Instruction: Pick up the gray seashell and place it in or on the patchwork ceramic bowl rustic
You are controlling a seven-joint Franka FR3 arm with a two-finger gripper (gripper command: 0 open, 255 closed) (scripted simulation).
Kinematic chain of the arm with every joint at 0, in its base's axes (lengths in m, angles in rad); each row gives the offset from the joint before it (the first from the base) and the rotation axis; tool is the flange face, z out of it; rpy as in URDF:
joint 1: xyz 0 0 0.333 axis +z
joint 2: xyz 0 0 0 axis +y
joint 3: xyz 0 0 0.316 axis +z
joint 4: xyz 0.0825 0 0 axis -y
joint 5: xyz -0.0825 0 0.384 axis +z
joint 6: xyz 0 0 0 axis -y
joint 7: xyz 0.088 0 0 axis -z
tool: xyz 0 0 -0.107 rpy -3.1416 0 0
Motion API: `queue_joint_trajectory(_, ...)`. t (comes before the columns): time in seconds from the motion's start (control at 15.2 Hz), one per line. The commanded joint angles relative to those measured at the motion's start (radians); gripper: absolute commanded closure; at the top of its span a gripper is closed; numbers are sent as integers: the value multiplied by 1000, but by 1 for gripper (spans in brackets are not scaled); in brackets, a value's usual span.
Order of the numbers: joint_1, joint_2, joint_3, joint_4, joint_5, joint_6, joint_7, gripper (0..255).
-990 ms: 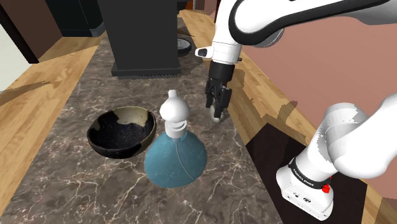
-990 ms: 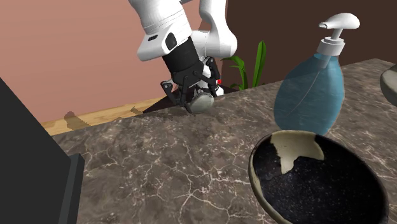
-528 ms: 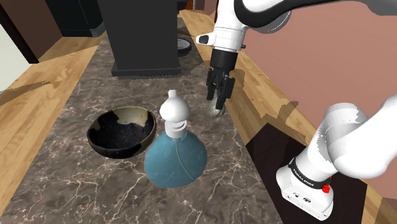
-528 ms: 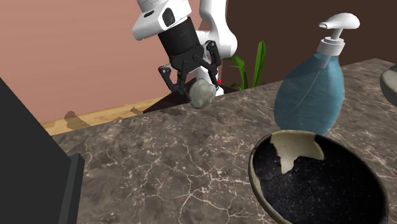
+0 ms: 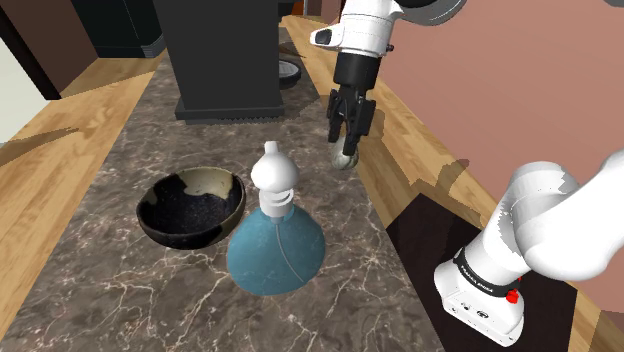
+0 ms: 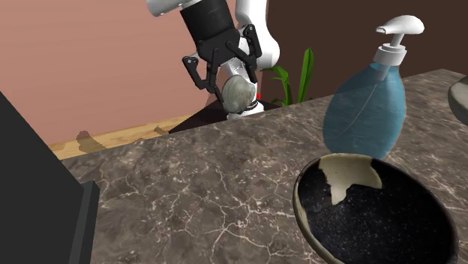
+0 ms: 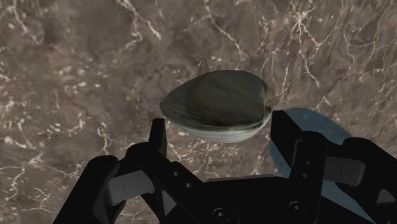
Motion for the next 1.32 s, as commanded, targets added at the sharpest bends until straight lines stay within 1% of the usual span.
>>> queue_joint_trajectory(0.0,1,-1,1,28,-1,-28,12,255)
queue_joint_trajectory(0.73,2,6,-6,171,-7,-156,54,255)
queue_joint_trajectory(1.25,61,224,91,374,33,-90,186,255)
